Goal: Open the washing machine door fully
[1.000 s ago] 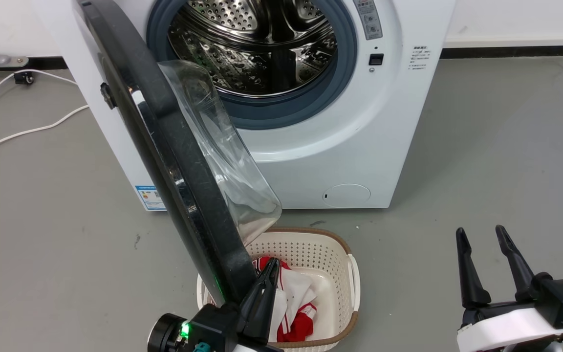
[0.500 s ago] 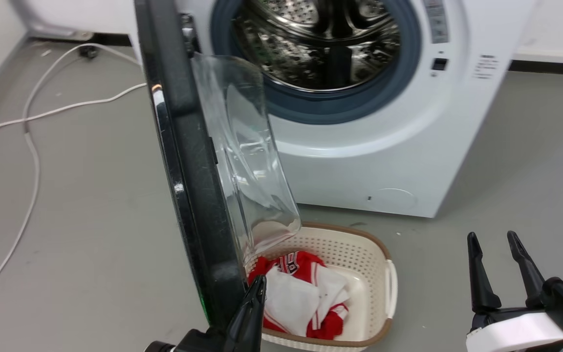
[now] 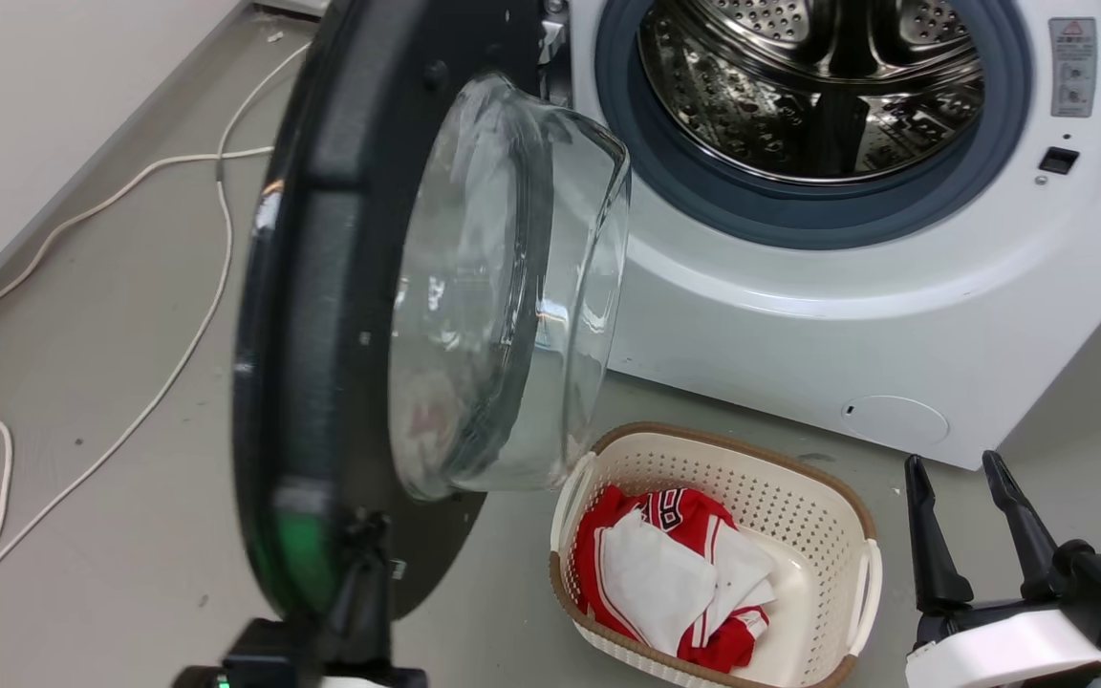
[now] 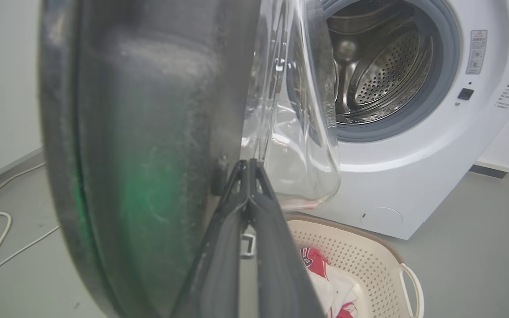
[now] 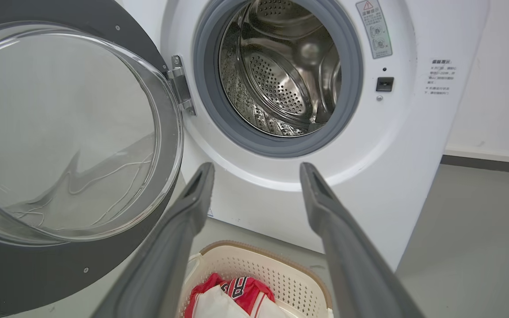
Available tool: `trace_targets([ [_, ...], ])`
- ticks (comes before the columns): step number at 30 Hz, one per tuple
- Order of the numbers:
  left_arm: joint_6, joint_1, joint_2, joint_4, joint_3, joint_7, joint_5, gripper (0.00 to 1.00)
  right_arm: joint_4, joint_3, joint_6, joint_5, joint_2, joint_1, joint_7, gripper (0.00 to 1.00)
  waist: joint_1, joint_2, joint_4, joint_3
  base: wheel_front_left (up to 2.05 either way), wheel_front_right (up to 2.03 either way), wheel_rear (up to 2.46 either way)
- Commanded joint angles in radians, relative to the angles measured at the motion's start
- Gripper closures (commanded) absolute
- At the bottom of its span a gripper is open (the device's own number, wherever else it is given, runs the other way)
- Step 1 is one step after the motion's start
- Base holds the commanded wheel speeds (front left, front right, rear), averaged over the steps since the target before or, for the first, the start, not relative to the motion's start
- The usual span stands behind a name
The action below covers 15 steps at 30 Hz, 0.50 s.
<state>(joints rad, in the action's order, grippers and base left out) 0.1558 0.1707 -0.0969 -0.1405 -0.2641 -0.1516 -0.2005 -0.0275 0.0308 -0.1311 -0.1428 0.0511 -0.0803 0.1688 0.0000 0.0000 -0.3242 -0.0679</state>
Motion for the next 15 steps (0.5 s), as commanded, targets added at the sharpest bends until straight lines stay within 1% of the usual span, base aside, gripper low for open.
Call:
trace_targets([
  [1,0.007,-0.025,-0.016,0.015,0.033,-0.015,-0.017,1.00,0.001,-0.001,0.001,0.001,-0.002,0.010,-0.002,0.00,0.0000,0.0000,-0.007,-0.002,0.00,0.00,0.00],
  [6,0.009,-0.078,-0.053,0.063,0.120,-0.038,-0.057,1.00,-0.001,-0.003,0.001,0.003,-0.002,0.017,-0.008,0.00,0.0000,0.0000,-0.008,-0.006,0.00,0.00,0.00],
  [12,0.027,-0.138,-0.091,0.112,0.216,-0.063,-0.096,1.00,-0.008,-0.002,0.001,0.005,-0.002,0.025,-0.018,0.00,0.0000,0.0000,0.012,-0.024,0.00,0.00,0.00],
  [15,0.020,-0.173,-0.115,0.148,0.269,-0.075,-0.125,1.00,-0.013,0.002,0.001,0.008,-0.002,0.032,-0.023,0.00,0.0000,0.0000,0.022,-0.039,0.00,0.00,0.00],
])
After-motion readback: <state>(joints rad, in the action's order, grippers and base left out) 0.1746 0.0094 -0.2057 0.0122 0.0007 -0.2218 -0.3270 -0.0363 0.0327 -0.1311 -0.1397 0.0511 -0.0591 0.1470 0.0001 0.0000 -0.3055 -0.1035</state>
